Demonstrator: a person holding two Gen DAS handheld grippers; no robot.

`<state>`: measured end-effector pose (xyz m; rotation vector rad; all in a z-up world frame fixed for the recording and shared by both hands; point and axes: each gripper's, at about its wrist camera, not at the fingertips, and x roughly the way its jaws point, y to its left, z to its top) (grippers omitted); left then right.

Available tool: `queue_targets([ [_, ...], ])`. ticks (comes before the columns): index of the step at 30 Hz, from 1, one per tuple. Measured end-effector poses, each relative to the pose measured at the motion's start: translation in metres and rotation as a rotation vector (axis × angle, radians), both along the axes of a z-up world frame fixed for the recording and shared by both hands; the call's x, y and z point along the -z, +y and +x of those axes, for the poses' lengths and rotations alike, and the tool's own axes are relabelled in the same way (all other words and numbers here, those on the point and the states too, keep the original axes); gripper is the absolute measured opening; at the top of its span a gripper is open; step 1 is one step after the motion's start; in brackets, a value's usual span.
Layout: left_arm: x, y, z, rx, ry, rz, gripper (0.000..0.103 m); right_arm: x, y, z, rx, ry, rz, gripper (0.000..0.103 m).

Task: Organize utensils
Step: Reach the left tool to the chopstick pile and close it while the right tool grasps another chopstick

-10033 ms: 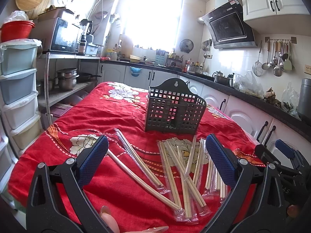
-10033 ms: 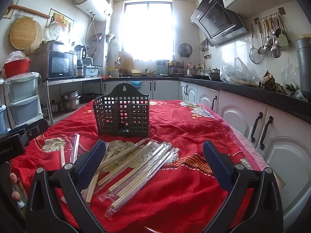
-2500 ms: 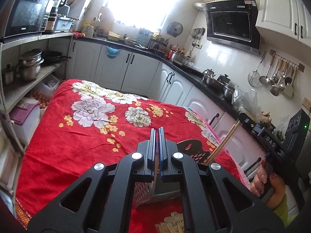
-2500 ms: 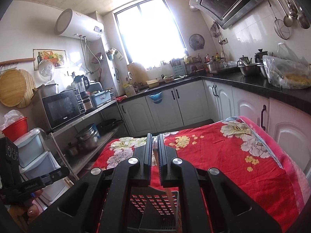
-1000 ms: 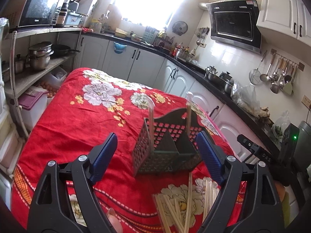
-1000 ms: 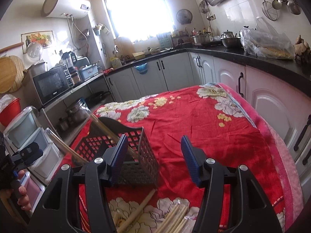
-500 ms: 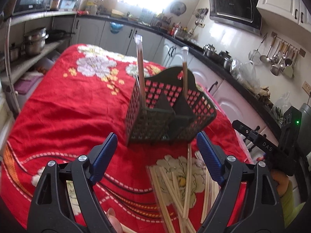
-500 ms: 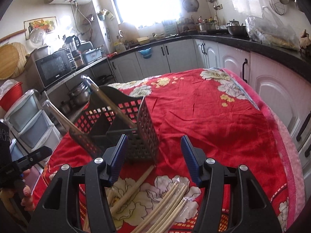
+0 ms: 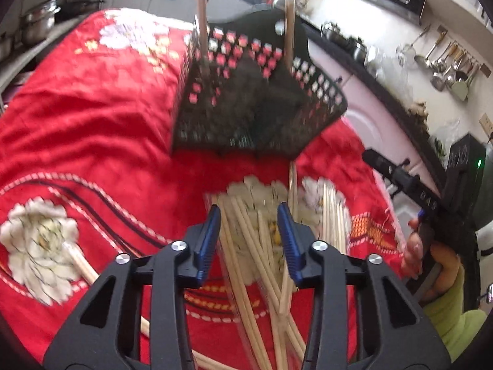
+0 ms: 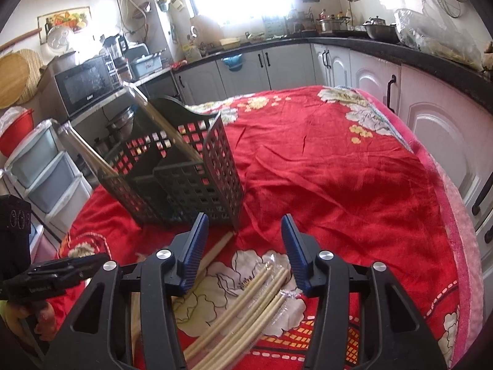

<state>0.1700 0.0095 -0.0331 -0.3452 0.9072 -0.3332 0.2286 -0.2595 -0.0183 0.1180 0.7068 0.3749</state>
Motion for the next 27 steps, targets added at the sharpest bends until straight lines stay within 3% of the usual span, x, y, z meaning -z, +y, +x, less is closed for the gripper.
queue_targets([
  [15, 0.027, -0.030, 0.018, 0.048, 0.109, 0.063, 0.026, 0.021, -0.006, 0.006, -0.035, 0.062, -0.027, 0.042],
  [24, 0.034, -0.039, 0.038, 0.034, 0.129, 0.095, 0.026, 0.039, 0.007, 0.014, -0.099, 0.106, -0.126, 0.042],
  [27, 0.037, -0.038, 0.045, 0.022, 0.130, 0.102, 0.024, 0.046, 0.012, 0.022, -0.105, 0.122, -0.148, 0.036],
])
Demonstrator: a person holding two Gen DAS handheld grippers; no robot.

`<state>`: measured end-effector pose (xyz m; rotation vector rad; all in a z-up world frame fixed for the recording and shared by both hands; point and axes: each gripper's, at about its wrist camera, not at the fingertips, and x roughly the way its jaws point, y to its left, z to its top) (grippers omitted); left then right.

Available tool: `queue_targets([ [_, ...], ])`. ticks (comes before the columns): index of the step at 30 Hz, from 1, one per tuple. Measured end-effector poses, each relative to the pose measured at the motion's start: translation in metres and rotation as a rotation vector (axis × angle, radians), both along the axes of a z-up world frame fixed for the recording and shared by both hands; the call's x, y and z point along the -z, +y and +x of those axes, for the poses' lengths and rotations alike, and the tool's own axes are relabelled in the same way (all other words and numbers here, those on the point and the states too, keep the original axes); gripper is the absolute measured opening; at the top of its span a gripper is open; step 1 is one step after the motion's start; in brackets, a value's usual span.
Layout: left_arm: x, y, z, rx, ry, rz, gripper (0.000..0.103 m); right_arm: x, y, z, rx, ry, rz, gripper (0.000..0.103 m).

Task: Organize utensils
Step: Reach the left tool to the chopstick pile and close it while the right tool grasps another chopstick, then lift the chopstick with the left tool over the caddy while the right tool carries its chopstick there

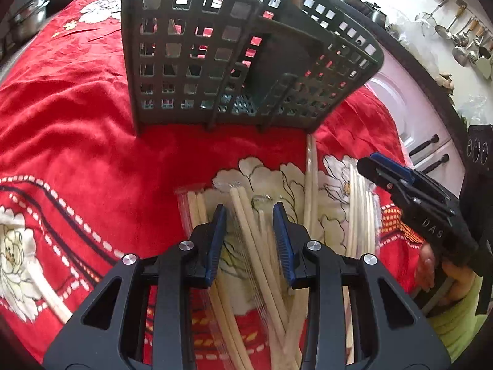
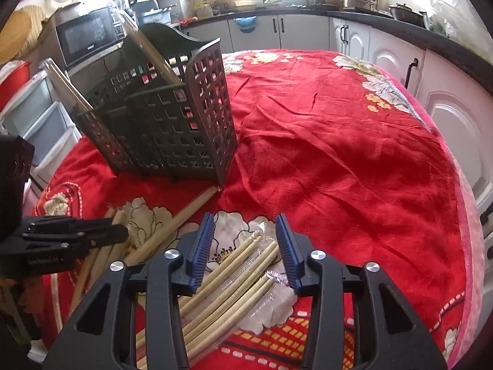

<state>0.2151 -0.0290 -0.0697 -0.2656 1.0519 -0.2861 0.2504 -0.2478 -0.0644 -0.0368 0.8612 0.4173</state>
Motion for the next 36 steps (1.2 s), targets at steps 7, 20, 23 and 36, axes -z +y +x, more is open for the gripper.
queue_targets([
  [7, 0.002, 0.003, 0.010, -0.025, 0.002, -0.014, 0.017, 0.015, 0.000, 0.013, 0.004, 0.045, 0.000, 0.018],
  [20, -0.015, 0.017, 0.013, -0.052, -0.039, -0.034, 0.004, -0.004, -0.016, 0.010, 0.011, 0.011, 0.107, 0.001],
  [23, -0.029, 0.021, 0.009, -0.051, -0.077, -0.051, 0.004, -0.014, -0.022, 0.008, 0.017, -0.004, 0.141, 0.001],
  [36, -0.088, 0.018, -0.003, -0.021, -0.238, -0.099, 0.003, -0.074, -0.040, -0.010, 0.027, -0.135, 0.260, 0.001],
])
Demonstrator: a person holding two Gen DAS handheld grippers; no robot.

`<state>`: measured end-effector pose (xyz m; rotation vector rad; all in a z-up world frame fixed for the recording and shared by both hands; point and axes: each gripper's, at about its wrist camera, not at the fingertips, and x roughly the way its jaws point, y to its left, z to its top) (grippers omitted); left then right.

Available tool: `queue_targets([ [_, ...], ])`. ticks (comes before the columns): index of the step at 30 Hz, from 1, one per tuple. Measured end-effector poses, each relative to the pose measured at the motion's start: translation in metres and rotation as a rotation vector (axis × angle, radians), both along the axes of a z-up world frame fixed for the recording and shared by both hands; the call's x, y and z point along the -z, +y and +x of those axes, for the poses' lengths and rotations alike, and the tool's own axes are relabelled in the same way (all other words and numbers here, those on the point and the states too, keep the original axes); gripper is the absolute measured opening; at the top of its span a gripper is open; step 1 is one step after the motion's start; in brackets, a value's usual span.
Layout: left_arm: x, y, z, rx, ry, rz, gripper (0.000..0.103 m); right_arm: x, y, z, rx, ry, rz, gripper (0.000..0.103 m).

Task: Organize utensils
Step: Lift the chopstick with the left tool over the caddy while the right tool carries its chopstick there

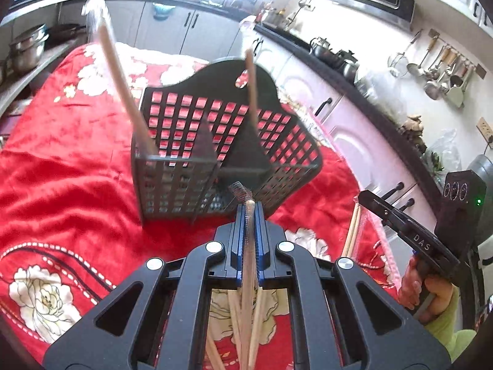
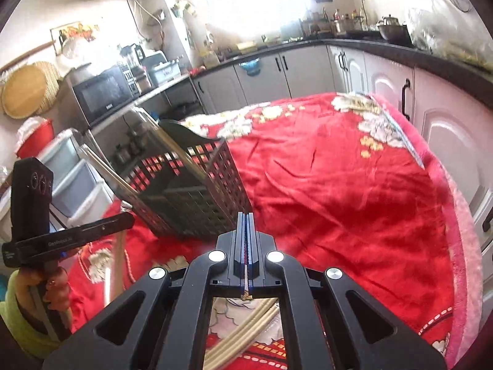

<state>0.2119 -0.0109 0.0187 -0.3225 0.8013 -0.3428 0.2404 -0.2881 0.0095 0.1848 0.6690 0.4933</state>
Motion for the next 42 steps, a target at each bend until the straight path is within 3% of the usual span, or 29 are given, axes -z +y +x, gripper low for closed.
queue_targets([
  [14, -0.055, -0.002, -0.005, 0.005, -0.142, -0.030, 0.003, -0.065, 0.008, -0.032, -0.016, -0.168, 0.027, 0.001],
  [31, -0.126, 0.012, 0.003, -0.147, -0.376, -0.016, 0.003, -0.127, 0.039, -0.041, -0.072, -0.334, 0.059, 0.001],
  [42, -0.144, 0.011, 0.017, -0.227, -0.463, 0.010, 0.003, -0.154, 0.063, -0.030, -0.120, -0.404, 0.105, 0.001],
])
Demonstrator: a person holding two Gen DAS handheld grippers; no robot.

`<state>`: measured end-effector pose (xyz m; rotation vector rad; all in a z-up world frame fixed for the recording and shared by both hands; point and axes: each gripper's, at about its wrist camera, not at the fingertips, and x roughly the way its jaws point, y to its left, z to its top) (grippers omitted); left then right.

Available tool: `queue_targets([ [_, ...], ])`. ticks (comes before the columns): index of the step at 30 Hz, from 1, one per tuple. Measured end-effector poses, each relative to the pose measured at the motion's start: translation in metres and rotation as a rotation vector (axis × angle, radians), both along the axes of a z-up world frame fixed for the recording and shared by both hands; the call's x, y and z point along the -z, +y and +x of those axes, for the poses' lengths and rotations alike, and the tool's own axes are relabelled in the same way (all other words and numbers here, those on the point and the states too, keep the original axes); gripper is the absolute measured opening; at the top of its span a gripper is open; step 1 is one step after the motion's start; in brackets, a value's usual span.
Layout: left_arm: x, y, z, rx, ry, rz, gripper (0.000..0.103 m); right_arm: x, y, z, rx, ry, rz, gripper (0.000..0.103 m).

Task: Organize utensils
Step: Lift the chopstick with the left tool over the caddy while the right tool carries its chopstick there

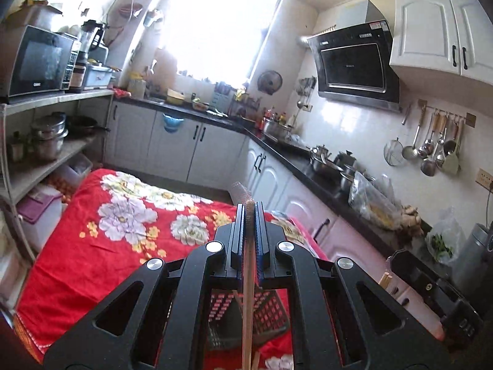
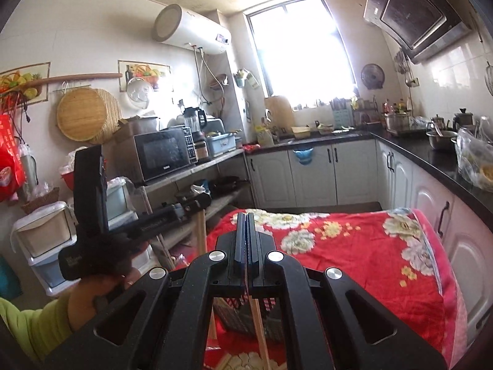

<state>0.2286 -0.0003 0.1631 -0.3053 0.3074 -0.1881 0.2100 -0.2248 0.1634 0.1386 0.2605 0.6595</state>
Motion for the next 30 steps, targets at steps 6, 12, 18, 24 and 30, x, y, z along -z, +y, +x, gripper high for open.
queue_targets([
  [6, -0.009, -0.003, 0.012, -0.043, -0.040, 0.014, 0.003, -0.015, 0.008, 0.020, -0.003, -0.018, 0.012, 0.001],
  [12, -0.013, -0.007, 0.024, -0.082, -0.076, 0.028, 0.003, -0.026, 0.014, 0.038, -0.001, -0.027, 0.036, 0.001],
  [18, -0.011, -0.013, 0.039, -0.128, -0.106, 0.038, 0.003, -0.036, 0.017, 0.054, -0.008, -0.042, 0.069, 0.001],
  [24, 0.000, -0.018, 0.048, -0.158, -0.126, 0.062, 0.003, -0.035, 0.022, 0.068, -0.008, -0.050, 0.069, 0.001],
  [30, 0.020, -0.017, 0.058, -0.172, -0.109, 0.062, 0.003, -0.026, 0.024, 0.080, 0.008, -0.043, 0.075, 0.001],
])
